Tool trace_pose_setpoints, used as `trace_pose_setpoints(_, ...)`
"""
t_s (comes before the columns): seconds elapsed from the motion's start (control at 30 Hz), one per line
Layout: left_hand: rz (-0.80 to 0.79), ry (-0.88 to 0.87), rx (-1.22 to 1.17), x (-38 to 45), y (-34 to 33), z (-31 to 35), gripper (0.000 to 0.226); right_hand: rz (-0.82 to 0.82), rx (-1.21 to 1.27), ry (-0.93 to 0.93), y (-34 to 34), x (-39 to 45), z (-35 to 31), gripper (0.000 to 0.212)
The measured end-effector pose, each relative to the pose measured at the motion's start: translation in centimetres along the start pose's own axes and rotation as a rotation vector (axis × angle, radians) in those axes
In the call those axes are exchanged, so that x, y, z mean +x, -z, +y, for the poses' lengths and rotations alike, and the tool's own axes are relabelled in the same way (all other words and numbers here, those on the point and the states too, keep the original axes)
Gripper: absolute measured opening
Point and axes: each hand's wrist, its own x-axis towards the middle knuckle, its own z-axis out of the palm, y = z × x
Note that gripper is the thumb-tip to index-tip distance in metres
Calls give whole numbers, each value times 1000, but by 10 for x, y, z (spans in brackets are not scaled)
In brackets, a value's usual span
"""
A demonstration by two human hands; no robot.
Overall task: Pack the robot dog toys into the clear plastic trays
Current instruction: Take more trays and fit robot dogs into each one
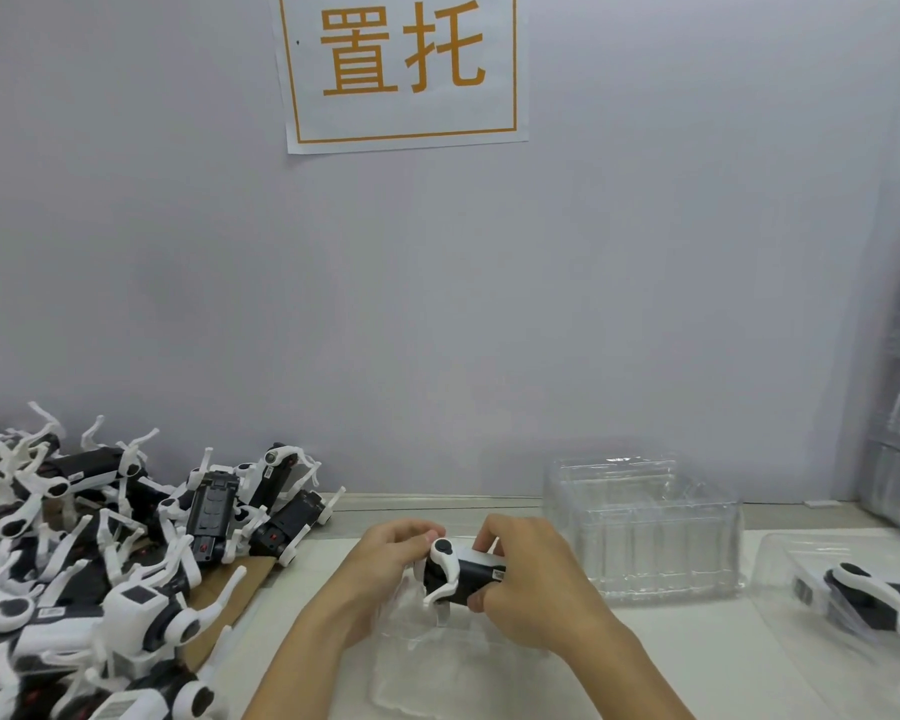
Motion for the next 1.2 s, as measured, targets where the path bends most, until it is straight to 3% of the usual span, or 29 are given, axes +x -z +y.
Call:
trace_pose_setpoints(0.23, 0, -15, 50, 1, 2, -4, 20, -35, -30, 6, -4, 0, 1, 30)
trace_pose_setpoints(0.47, 24, 94, -54, 5, 0, -4, 20, -38, -19, -8, -3, 0, 1, 31)
trace_pose_setpoints(0.67, 67, 75, 129, 2, -4, 1, 31, -67, -64, -38, -6, -2, 1, 31)
trace_pose_setpoints(0.87, 7, 101, 94, -2, 0, 2, 31, -70, -54, -40, -4, -1, 0, 34)
trace_pose_setpoints(1.2, -63, 152, 142, -6, 2, 9, 55, -83, -71, -21, -2, 0, 2, 35)
